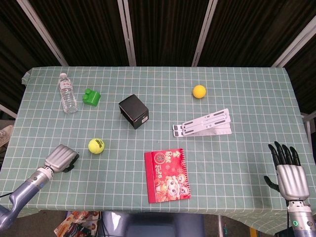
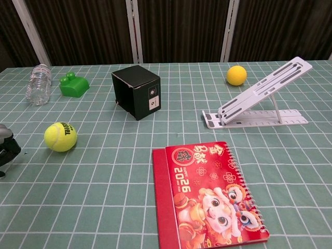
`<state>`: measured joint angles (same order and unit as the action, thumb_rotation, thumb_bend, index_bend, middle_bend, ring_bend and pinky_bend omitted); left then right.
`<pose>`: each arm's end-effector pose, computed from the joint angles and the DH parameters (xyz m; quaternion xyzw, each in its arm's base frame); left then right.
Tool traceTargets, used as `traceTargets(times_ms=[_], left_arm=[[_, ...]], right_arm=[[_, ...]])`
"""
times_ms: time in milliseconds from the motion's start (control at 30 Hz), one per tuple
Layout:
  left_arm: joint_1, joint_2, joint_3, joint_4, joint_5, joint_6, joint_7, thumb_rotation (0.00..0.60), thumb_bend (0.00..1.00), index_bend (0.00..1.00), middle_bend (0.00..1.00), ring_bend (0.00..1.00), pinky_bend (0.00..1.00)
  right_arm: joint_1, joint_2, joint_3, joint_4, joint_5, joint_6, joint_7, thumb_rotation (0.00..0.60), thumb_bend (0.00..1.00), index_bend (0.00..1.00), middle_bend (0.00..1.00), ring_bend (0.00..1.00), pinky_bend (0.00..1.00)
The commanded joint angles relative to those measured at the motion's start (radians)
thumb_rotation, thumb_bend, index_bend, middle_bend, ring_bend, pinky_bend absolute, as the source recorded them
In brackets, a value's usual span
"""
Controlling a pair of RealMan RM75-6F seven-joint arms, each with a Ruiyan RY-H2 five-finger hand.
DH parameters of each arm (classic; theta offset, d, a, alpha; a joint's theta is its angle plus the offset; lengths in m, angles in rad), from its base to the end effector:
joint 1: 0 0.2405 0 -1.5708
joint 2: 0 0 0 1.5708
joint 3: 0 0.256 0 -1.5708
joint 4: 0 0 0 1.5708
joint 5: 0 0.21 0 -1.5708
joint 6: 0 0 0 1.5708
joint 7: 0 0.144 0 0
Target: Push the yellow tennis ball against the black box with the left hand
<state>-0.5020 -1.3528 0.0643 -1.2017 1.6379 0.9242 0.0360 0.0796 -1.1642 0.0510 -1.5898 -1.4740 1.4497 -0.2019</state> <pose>-0.3125 0.2816 0.0379 -0.8391 -0.2932 -0.2039 0.4104 -0.3176 -0.1795 0.1434 0.6255 -0.3512 0.3195 0.6192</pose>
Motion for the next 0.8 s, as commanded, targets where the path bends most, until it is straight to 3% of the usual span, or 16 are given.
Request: traceTargets(times_ms=[33,300,800], left_arm=[[-0.029,-0.011,-0.005,-0.035,-0.005,-0.02,-0.026,0.6,0.33,0.72,0.71,0.61,0.78],[-0.051,-0.012,0.024,-0.056,0.008,-0.03,-0.045,0.6,0.4,0.72,0.71,0.61,0.78],[-0.098,-0.052,0.0,-0.048,-0.033,-0.055,0.001,0.6,0.38,0.72,0.71,0.61,0.78]], right_arm=[[0.001,0.0,0.0,-0.002,0.004,-0.005,-0.005,0.6,0.25,0.0,0.0,0.0,0.0],[0.003,-0.001,-0.001,-0.006,0.005,-0.006,-0.012,0.6,0.25,0.0,0.0,0.0,0.0],[0.008,-0.006,0.001,-0.002,0.012,-0.016,-0.026,0.6,0.25,0.0,0.0,0.0,0.0]])
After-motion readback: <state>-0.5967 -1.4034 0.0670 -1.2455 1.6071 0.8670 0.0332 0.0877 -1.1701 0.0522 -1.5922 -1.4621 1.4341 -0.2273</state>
